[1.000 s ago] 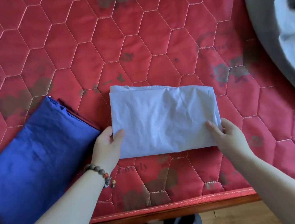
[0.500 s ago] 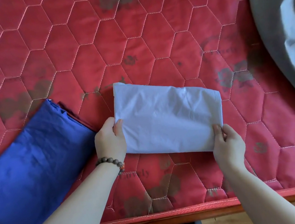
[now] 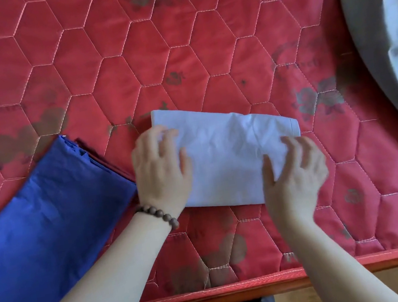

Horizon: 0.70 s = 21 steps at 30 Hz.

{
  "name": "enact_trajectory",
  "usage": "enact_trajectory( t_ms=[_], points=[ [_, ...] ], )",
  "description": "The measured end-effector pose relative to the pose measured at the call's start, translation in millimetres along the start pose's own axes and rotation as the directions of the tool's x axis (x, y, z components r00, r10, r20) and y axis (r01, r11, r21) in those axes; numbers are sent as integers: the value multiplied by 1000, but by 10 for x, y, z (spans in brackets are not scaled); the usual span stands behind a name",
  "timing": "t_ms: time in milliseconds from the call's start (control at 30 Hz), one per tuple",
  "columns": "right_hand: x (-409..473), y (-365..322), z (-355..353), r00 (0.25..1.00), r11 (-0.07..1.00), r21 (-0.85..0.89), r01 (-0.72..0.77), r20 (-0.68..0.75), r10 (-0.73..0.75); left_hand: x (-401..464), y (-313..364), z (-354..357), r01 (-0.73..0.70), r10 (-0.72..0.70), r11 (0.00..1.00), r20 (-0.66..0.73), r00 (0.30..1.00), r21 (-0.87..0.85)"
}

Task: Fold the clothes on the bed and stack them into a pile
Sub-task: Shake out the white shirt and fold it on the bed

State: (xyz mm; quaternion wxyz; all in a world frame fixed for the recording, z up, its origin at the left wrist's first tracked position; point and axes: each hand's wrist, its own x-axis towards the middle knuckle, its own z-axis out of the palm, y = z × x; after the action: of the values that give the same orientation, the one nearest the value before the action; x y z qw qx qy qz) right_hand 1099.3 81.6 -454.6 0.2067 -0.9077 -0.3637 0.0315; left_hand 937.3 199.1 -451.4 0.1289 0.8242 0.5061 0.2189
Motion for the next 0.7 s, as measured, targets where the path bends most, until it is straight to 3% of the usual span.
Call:
enact_trajectory(
  t_ms=[67, 133, 233, 333, 433, 533, 600, 700],
  points=[
    [-79, -237, 172, 961, 965, 76, 250, 106, -257, -15, 106, 149, -193, 189, 981, 146, 971, 10],
    [-133, -420, 373, 873, 908, 113, 405, 249, -420, -9, 120, 310, -241, 203, 967, 319, 926, 82],
    [-43, -452, 578, 812, 912, 52, 407, 436, -387, 40, -68, 502, -128, 27, 974, 462, 887, 188],
    [143, -187, 608, 794, 898, -76, 433, 504, -340, 35, -162, 588, -104, -5, 974, 479, 878, 200],
    [297, 157, 398, 852, 930, -158, 332, 474, -223, 25, -144, 596, -106, -9, 972, 489, 872, 207],
    [287, 511, -36, 954, 991, -66, 120, 282, -97, 14, -68, 513, -116, -19, 954, 442, 897, 276],
    [184, 695, -308, 979, 997, 76, -22, 204, 6, -76, 121, 471, -190, 98, 962, 401, 911, 197],
    [-64, 813, -502, 936, 958, 161, -238, 302, 182, -360, 523, 531, -424, 380, 905, 475, 794, -15]
  ],
)
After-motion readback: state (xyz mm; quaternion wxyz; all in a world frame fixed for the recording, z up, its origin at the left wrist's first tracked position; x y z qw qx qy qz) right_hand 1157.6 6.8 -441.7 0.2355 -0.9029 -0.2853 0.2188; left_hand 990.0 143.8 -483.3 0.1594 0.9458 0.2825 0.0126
